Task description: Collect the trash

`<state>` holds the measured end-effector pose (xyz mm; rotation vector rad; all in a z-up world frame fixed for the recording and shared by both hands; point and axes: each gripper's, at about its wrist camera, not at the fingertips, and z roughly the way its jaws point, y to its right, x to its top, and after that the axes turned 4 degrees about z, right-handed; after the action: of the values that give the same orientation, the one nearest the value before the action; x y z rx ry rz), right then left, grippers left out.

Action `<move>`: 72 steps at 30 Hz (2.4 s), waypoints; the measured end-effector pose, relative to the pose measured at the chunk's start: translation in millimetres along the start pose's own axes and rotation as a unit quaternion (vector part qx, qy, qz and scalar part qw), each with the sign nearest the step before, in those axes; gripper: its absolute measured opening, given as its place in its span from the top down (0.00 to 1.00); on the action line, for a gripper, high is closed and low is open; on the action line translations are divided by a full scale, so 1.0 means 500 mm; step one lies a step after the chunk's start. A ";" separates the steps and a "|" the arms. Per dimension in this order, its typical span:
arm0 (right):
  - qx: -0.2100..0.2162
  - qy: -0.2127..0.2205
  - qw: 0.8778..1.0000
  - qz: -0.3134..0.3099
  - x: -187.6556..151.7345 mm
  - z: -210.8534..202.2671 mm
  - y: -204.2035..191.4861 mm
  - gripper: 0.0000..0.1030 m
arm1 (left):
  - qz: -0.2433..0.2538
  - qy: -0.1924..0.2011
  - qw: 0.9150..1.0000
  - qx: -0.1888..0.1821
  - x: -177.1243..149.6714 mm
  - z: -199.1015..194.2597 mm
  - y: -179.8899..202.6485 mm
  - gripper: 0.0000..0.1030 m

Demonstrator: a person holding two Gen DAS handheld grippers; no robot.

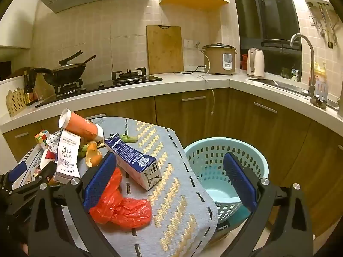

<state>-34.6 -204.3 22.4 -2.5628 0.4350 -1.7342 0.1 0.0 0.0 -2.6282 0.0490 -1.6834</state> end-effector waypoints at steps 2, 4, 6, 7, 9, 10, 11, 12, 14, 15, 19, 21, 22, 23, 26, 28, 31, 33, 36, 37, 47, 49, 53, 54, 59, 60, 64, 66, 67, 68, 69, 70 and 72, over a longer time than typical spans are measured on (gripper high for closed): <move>0.000 -0.002 1.000 0.000 -0.001 0.002 -0.001 0.08 | 0.001 0.003 1.000 0.000 0.001 0.001 0.000 0.07; -0.001 -0.004 1.000 0.001 -0.002 0.003 -0.002 0.08 | 0.001 0.002 1.000 0.001 0.000 0.001 0.000 0.07; 0.000 -0.005 1.000 0.001 -0.003 0.003 -0.002 0.08 | 0.000 0.001 1.000 0.001 0.000 0.001 0.000 0.07; 0.001 -0.005 1.000 0.000 -0.003 0.003 -0.002 0.08 | -0.001 0.001 1.000 0.000 0.000 0.002 0.000 0.07; 0.004 -0.007 1.000 0.002 -0.003 0.004 -0.003 0.08 | -0.001 0.002 1.000 0.000 -0.001 0.002 0.002 0.07; 0.005 -0.008 1.000 0.003 -0.004 0.005 -0.002 0.08 | -0.001 0.002 1.000 0.000 -0.001 0.003 0.002 0.07; 0.005 -0.009 1.000 0.004 -0.004 0.006 -0.002 0.08 | -0.001 0.002 1.000 0.000 -0.001 0.003 0.001 0.07; 0.005 -0.010 1.000 0.004 -0.005 0.007 -0.002 0.08 | -0.001 0.002 1.000 0.000 -0.001 0.003 0.001 0.07; 0.005 -0.011 1.000 0.003 -0.006 0.008 -0.002 0.08 | -0.001 0.002 1.000 -0.001 -0.001 0.003 0.001 0.07; 0.005 -0.011 1.000 0.003 -0.006 0.008 -0.001 0.08 | -0.001 0.002 1.000 -0.001 -0.001 0.000 -0.002 0.07; 0.004 -0.011 1.000 0.003 -0.007 0.008 -0.002 0.08 | -0.001 0.002 1.000 0.000 -0.001 0.000 -0.002 0.07; 0.005 -0.012 1.000 0.004 -0.007 0.009 -0.002 0.08 | -0.002 0.002 1.000 0.000 -0.001 0.000 -0.003 0.07; 0.004 -0.012 1.000 0.004 -0.006 0.009 -0.002 0.08 | -0.002 0.001 1.000 0.000 -0.001 0.000 -0.002 0.07; 0.003 -0.012 1.000 0.003 -0.007 0.009 -0.002 0.08 | -0.002 0.001 1.000 0.000 -0.001 0.000 -0.002 0.07; 0.002 -0.013 1.000 0.002 -0.008 0.010 -0.003 0.08 | -0.001 0.002 1.000 0.000 -0.001 0.000 -0.002 0.07; 0.002 -0.014 1.000 0.002 -0.008 0.012 -0.004 0.08 | -0.001 0.002 1.000 0.000 -0.001 0.000 -0.002 0.07; 0.003 -0.014 1.000 0.001 -0.008 0.011 -0.004 0.08 | -0.001 0.001 1.000 0.000 -0.001 0.000 -0.002 0.07; 0.002 -0.012 1.000 -0.001 -0.009 0.010 -0.004 0.08 | -0.002 0.001 1.000 -0.001 -0.001 0.000 -0.003 0.07; 0.001 -0.013 1.000 0.000 -0.009 0.012 -0.003 0.08 | -0.001 0.001 1.000 0.000 -0.001 0.000 -0.001 0.07; 0.000 -0.013 1.000 -0.001 -0.009 0.012 -0.004 0.08 | -0.001 0.002 1.000 0.000 -0.002 0.000 -0.001 0.07; -0.001 -0.014 1.000 -0.003 -0.011 0.015 -0.006 0.08 | 0.001 0.004 1.000 0.001 -0.005 -0.003 -0.001 0.07; -0.002 -0.013 1.000 -0.004 -0.011 0.015 -0.007 0.08 | 0.001 0.004 1.000 0.001 -0.004 -0.004 -0.001 0.07; -0.001 -0.015 1.000 -0.003 -0.010 0.016 -0.005 0.08 | 0.001 0.003 1.000 0.001 -0.004 -0.005 0.000 0.07; -0.001 -0.016 1.000 -0.002 -0.010 0.017 -0.004 0.08 | 0.001 0.003 1.000 0.001 -0.004 -0.005 0.000 0.07; -0.001 -0.018 1.000 -0.001 -0.012 0.019 -0.002 0.08 | 0.001 0.003 1.000 0.001 -0.004 -0.005 0.000 0.07; -0.001 -0.019 1.000 -0.001 -0.012 0.019 -0.002 0.08 | 0.001 0.003 1.000 0.001 -0.004 -0.004 0.000 0.07; 0.001 -0.020 1.000 -0.002 -0.013 0.022 -0.004 0.08 | 0.001 0.003 1.000 0.001 -0.004 -0.005 0.000 0.07; 0.002 -0.020 1.000 -0.002 -0.012 0.022 -0.004 0.08 | 0.001 0.003 1.000 0.001 -0.004 -0.005 0.000 0.07; 0.002 -0.020 1.000 -0.003 -0.012 0.023 -0.005 0.08 | 0.001 0.003 1.000 0.001 -0.004 -0.005 -0.001 0.07; 0.002 -0.020 1.000 -0.004 -0.011 0.024 -0.006 0.08 | 0.001 0.003 1.000 0.001 -0.004 -0.004 -0.001 0.07; 0.002 -0.020 1.000 -0.004 -0.011 0.024 -0.006 0.08 | 0.001 0.003 1.000 0.001 -0.004 -0.004 0.000 0.07; 0.002 -0.020 1.000 -0.004 -0.011 0.025 -0.008 0.08 | 0.001 0.003 1.000 0.001 -0.005 -0.004 -0.001 0.07; 0.002 -0.021 1.000 -0.004 -0.011 0.025 -0.009 0.08 | 0.001 0.003 1.000 0.001 -0.005 -0.004 -0.001 0.07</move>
<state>-24.1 -200.6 13.4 -2.5957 0.4197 -1.6785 -2.8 0.3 -1.2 -2.6202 0.0495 -1.6907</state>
